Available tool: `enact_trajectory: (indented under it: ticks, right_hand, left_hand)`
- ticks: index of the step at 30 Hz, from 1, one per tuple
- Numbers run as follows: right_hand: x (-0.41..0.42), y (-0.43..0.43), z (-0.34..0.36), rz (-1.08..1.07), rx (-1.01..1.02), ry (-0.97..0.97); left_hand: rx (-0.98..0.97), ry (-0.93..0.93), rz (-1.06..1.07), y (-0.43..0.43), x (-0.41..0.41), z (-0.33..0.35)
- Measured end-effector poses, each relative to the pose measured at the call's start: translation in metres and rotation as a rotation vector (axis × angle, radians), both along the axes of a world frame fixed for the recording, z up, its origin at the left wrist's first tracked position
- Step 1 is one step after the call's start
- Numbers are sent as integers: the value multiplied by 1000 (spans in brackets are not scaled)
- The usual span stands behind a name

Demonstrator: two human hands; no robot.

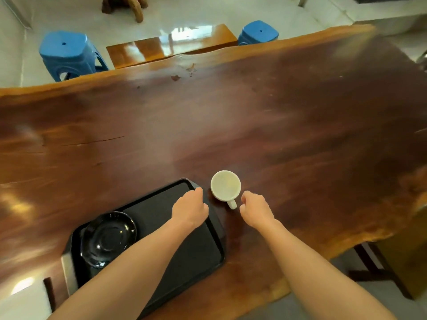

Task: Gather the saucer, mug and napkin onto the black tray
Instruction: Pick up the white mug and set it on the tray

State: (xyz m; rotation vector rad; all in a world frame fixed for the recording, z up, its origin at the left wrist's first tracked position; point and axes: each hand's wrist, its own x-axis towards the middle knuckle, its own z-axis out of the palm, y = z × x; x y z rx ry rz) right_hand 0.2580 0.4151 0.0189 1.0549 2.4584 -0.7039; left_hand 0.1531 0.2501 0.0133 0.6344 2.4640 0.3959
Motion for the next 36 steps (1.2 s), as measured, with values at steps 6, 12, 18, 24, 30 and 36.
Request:
enact_trajectory:
  ticks: [6,12,18,24,30,36]
  right_hand:
    - [-17,18,-20,-38,-79,-2]
    - [-29,24,-36,12,-111,35]
    - [-30,20,-48,1,-198,83]
    - [-25,8,-52,-106,-266,165]
    - [-15,8,-55,-198,-260,219]
    - [-8,8,-38,-225,-204,313]
  left_hand:
    - [131,-111,102,31,-7,-21]
    - [193,-206,156,49,-10,-46]
    - [263,-258,154,61,-10,-54]
    - [335,-349,259,72,-6,-58]
    - [367,-379,250,73,1,-58]
    - [444,-348,214,71,4,-39]
